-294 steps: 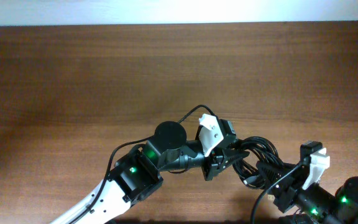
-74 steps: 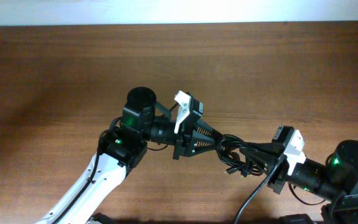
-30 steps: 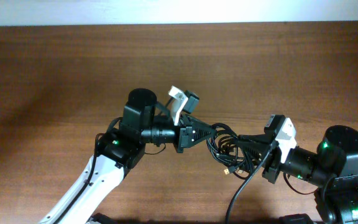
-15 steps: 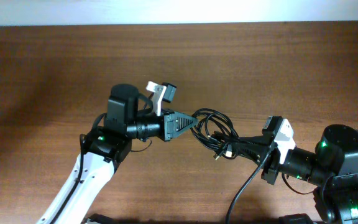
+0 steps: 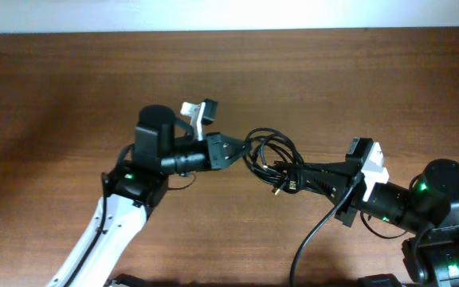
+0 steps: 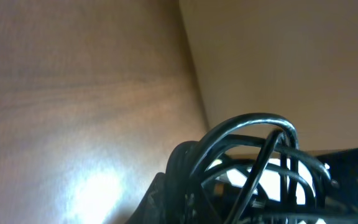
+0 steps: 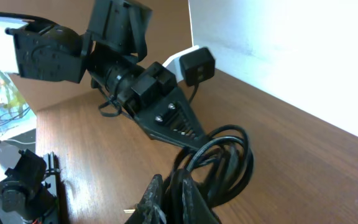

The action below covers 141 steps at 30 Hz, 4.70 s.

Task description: Untangle cables

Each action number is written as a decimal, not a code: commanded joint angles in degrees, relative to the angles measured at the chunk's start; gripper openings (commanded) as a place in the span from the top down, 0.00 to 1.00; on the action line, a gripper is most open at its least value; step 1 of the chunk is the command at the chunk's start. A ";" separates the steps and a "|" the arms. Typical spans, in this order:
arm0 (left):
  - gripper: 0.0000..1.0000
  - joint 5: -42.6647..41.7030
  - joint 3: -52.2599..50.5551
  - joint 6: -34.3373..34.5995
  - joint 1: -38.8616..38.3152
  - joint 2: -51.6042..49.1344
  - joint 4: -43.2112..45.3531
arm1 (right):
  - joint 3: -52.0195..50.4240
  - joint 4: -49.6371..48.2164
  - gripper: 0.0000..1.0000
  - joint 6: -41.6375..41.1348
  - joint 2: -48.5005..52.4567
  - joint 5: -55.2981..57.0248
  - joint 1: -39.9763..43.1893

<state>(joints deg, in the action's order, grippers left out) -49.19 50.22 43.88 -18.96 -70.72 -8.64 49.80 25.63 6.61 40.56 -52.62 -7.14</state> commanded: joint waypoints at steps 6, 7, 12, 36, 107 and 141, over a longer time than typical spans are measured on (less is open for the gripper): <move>1.00 9.73 -0.35 0.20 -11.93 -1.16 8.63 | 1.86 -1.01 0.96 -1.57 1.99 -2.89 0.39; 1.00 9.73 -0.35 0.15 -13.03 -1.16 8.63 | 1.86 -1.03 0.96 -1.60 2.54 -2.91 0.39; 1.00 13.29 -0.35 -4.98 -15.56 -1.18 5.66 | 1.86 -6.71 0.96 -6.25 2.93 -7.61 0.39; 1.00 4.37 -0.35 -25.73 -14.49 -1.16 14.14 | 1.86 8.63 0.50 -7.69 2.93 15.98 0.46; 1.00 -10.16 -0.35 -39.63 -7.87 8.17 12.96 | 4.66 16.46 0.55 5.20 2.80 15.72 0.39; 1.00 -15.10 -0.35 -35.80 -12.39 8.17 12.72 | 4.66 11.63 0.55 6.51 5.14 44.48 0.42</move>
<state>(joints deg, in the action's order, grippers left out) -61.17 49.32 7.57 -30.98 -63.57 5.13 53.32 39.75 13.02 45.87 -23.35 -6.79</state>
